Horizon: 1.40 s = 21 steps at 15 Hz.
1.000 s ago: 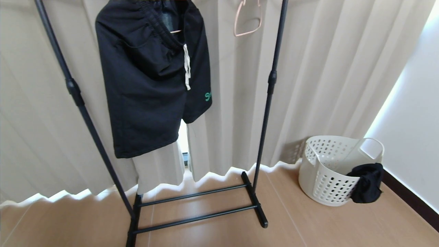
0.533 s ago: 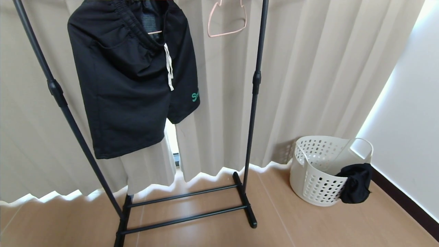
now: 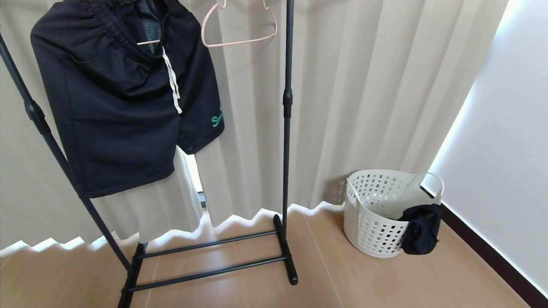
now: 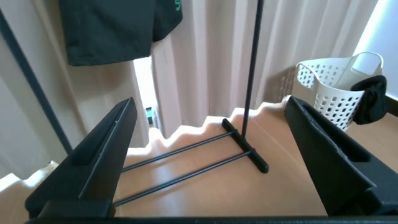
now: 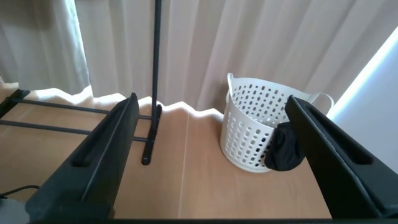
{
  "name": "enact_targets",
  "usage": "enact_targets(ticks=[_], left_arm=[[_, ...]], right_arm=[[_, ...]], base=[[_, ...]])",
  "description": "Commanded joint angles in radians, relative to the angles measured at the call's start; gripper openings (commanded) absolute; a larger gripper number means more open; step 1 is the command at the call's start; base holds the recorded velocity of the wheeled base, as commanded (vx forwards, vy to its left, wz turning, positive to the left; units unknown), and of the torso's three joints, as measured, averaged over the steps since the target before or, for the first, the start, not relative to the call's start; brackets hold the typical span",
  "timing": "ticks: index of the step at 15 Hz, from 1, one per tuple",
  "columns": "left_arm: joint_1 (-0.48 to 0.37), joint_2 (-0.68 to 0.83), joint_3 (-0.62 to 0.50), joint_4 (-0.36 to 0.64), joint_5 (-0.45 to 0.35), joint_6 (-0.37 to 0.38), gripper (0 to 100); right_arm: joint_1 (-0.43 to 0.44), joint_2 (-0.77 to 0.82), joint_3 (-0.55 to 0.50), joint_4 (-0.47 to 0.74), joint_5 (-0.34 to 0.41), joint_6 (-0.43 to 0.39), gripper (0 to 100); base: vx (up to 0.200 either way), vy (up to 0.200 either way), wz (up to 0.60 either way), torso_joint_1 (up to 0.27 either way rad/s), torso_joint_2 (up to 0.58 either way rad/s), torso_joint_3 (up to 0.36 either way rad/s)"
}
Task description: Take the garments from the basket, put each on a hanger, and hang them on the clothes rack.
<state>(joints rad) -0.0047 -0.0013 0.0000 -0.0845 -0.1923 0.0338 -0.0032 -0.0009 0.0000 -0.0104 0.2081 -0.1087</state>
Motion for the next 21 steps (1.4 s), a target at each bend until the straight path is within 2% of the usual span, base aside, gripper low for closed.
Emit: enact_targets(ticks=[1, 3, 11, 15, 21], left_arm=[[0.0, 0.001, 0.0, -0.001, 0.001, 0.0, 100], [0.0, 0.001, 0.0, -0.001, 0.001, 0.0, 100], [0.0, 0.001, 0.0, -0.001, 0.001, 0.0, 100], [-0.001, 0.001, 0.0, -0.001, 0.001, 0.0, 100], [-0.001, 0.001, 0.0, -0.001, -0.001, 0.0, 100]], right_arm=[[0.0, 0.001, 0.0, 0.0, 0.001, 0.0, 100], [0.0, 0.001, 0.0, 0.0, 0.001, 0.0, 100], [0.0, 0.001, 0.0, 0.0, 0.001, 0.0, 100], [0.0, 0.001, 0.0, 0.0, 0.001, 0.0, 100], [0.0, 0.001, 0.0, 0.0, 0.001, 0.0, 100]], base=[[0.2, -0.2, 0.0, 0.002, 0.01, -0.002], [0.2, -0.2, 0.0, 0.002, 0.0, 0.005], [0.0, -0.2, 0.0, 0.005, 0.0, 0.002], [0.0, -0.2, -0.6, 0.002, 0.0, 0.004], [0.0, 0.0, 0.0, 0.0, 0.0, 0.0]])
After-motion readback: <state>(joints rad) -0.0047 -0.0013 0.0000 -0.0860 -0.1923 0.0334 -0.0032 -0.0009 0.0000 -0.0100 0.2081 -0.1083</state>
